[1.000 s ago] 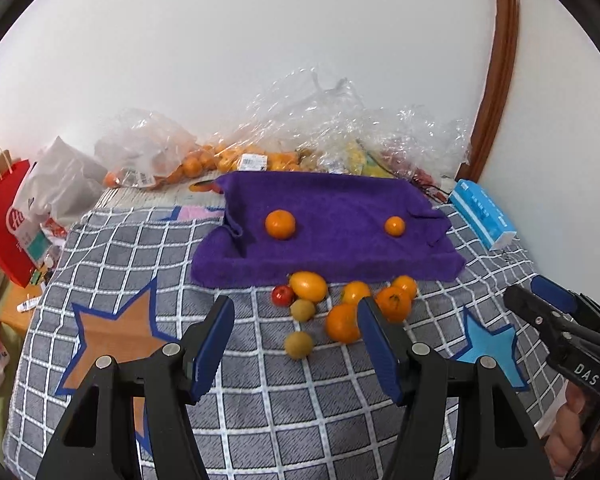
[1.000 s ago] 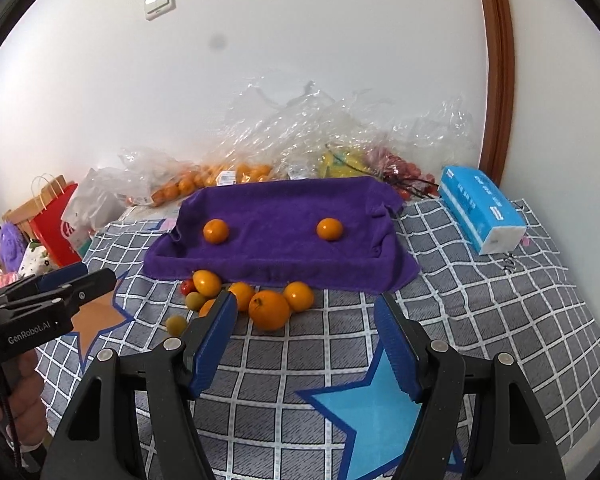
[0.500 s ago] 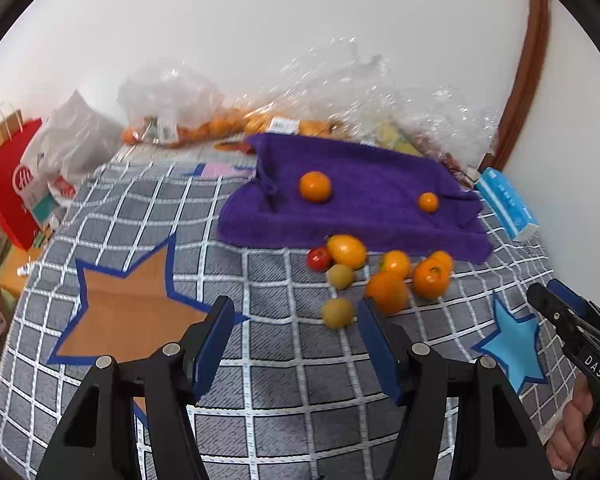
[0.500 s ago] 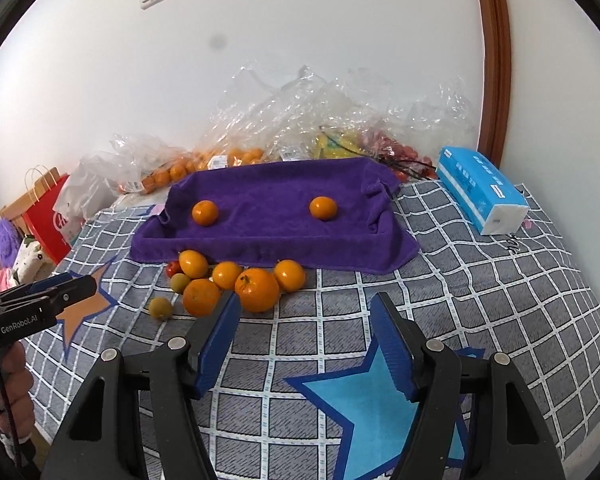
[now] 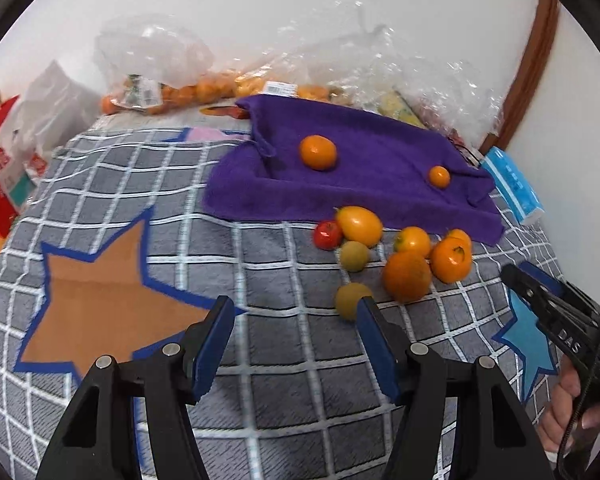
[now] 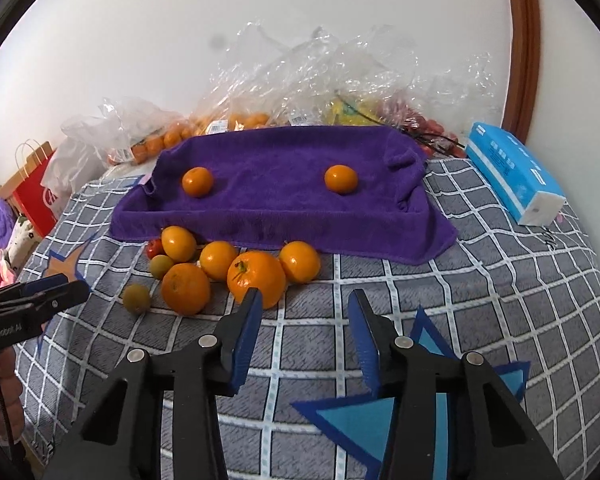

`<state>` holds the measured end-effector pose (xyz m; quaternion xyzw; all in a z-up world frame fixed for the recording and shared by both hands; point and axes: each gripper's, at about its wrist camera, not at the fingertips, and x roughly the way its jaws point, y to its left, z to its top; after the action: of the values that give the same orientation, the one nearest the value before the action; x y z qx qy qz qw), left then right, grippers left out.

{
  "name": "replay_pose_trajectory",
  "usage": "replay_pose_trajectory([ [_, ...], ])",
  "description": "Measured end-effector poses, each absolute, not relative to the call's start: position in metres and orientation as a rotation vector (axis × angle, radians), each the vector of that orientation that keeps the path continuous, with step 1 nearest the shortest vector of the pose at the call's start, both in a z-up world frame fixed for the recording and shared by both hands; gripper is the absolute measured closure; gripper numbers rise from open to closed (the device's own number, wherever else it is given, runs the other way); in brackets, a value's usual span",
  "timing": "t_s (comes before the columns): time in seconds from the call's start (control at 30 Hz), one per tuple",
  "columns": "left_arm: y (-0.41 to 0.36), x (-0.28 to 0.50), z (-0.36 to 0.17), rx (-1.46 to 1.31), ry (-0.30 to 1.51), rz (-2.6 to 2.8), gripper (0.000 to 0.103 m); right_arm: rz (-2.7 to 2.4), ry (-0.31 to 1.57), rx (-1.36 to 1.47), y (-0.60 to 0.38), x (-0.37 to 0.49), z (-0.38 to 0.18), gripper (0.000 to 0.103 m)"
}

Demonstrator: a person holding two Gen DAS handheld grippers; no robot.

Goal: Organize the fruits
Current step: 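Close the left tool on the brown kiwi-like fruit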

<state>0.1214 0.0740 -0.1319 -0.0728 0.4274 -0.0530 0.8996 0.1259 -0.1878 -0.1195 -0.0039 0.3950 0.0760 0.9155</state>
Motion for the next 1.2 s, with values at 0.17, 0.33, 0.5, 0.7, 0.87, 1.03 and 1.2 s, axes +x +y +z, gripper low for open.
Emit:
replay_pose_trajectory([
  [0.17, 0.055, 0.136, -0.144, -0.153, 0.925, -0.164, 0.046, 0.145, 0.829, -0.018, -0.192, 0.135, -0.122, 0.060],
  [0.33, 0.041, 0.147, -0.158, -0.136, 0.969, -0.185, 0.068, 0.142, 0.837, -0.011, -0.196, 0.143, -0.126, 0.060],
  [0.5, 0.037, 0.147, -0.158, -0.074, 0.941, -0.178, 0.077, 0.151, 0.850, -0.016, -0.194, 0.157, -0.132, 0.060],
  [0.7, 0.060, 0.154, -0.160, -0.119, 0.937, -0.146, 0.077, 0.184, 0.868, -0.021, -0.185, 0.176, -0.138, 0.065],
  [0.87, 0.069, 0.159, -0.163, -0.171, 0.921, -0.170, 0.076, 0.199, 0.885, -0.039, -0.180, 0.187, -0.142, 0.068],
  [1.03, 0.069, 0.161, -0.164, -0.176, 0.916, -0.176, 0.076, 0.241, 0.899, -0.021, -0.182, 0.194, -0.143, 0.069],
  [1.2, 0.070, 0.160, -0.164, -0.183, 0.913, -0.177, 0.076, 0.274, 0.921, 0.043, -0.191, 0.197, -0.146, 0.068],
])
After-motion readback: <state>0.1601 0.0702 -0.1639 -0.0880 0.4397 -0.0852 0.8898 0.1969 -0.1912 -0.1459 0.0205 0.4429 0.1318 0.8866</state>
